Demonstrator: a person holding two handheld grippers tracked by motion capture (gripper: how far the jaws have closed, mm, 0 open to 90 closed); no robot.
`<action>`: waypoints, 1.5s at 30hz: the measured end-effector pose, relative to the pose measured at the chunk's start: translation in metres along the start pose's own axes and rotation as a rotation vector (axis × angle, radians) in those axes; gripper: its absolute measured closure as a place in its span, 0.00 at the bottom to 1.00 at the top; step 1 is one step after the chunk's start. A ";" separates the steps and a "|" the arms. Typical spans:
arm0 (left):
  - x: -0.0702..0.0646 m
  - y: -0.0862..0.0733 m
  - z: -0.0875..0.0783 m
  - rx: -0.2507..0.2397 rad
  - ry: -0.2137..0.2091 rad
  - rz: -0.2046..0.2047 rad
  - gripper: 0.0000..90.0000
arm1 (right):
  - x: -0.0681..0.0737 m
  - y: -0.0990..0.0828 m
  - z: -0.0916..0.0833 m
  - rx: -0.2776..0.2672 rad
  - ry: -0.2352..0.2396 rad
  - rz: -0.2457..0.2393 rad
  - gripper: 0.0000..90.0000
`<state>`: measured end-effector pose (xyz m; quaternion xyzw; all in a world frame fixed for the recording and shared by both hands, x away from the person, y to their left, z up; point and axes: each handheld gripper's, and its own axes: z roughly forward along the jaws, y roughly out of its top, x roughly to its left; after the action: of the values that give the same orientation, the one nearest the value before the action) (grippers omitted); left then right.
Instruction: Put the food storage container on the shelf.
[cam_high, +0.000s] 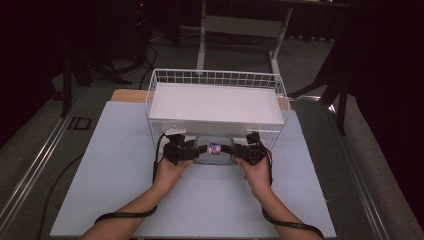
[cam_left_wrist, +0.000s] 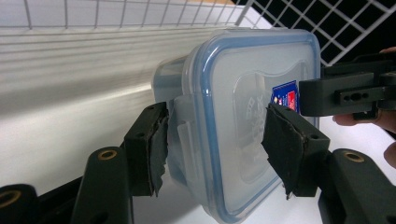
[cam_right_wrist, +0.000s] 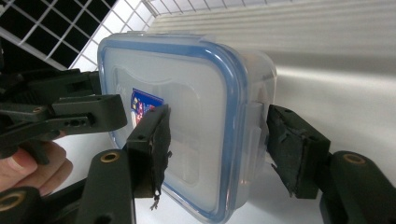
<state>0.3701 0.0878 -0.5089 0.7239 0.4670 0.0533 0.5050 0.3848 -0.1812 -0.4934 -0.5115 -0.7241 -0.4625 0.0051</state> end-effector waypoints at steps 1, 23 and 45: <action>0.002 -0.001 0.003 0.004 0.005 -0.011 0.47 | -0.002 0.000 0.002 0.002 -0.001 0.000 0.46; 0.025 0.004 0.020 -0.049 -0.061 -0.083 0.43 | -0.017 0.007 0.016 -0.078 -0.033 -0.049 0.41; 0.019 0.005 -0.006 -0.053 0.046 0.042 0.41 | 0.012 -0.003 0.007 -0.127 -0.192 -0.234 0.42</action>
<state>0.3807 0.1048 -0.5094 0.7186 0.4613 0.0928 0.5120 0.3806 -0.1678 -0.4937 -0.4650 -0.7452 -0.4538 -0.1504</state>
